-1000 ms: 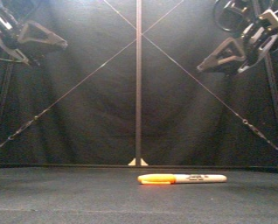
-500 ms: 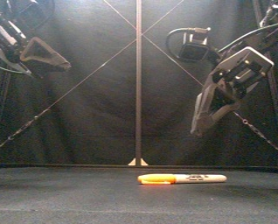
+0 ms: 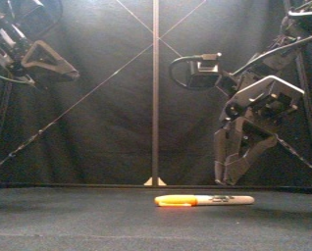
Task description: Uncap the pen
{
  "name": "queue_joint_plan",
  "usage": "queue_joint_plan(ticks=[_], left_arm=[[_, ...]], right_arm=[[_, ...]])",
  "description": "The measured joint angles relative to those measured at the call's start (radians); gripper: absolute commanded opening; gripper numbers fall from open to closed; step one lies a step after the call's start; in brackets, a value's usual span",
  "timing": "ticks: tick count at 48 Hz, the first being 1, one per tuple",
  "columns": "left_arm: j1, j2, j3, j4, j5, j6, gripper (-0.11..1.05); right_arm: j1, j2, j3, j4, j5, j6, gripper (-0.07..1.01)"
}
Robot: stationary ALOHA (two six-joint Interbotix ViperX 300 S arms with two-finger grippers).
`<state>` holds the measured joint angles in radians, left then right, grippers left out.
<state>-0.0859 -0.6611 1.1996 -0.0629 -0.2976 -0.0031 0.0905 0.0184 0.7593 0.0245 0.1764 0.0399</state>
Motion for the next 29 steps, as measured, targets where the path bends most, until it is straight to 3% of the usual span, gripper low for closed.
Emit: queue_joint_plan(ticks=[14,29], left_arm=[[-0.002,0.0,0.0,-0.005,0.0,0.0,0.76],[-0.002,0.0,0.002,-0.005,0.0,0.0,0.77]], right_arm=[[-0.029,0.044,0.008,0.0,0.0,0.0,0.7],[-0.048,0.08,0.003,-0.002,-0.005,0.0,0.69]])
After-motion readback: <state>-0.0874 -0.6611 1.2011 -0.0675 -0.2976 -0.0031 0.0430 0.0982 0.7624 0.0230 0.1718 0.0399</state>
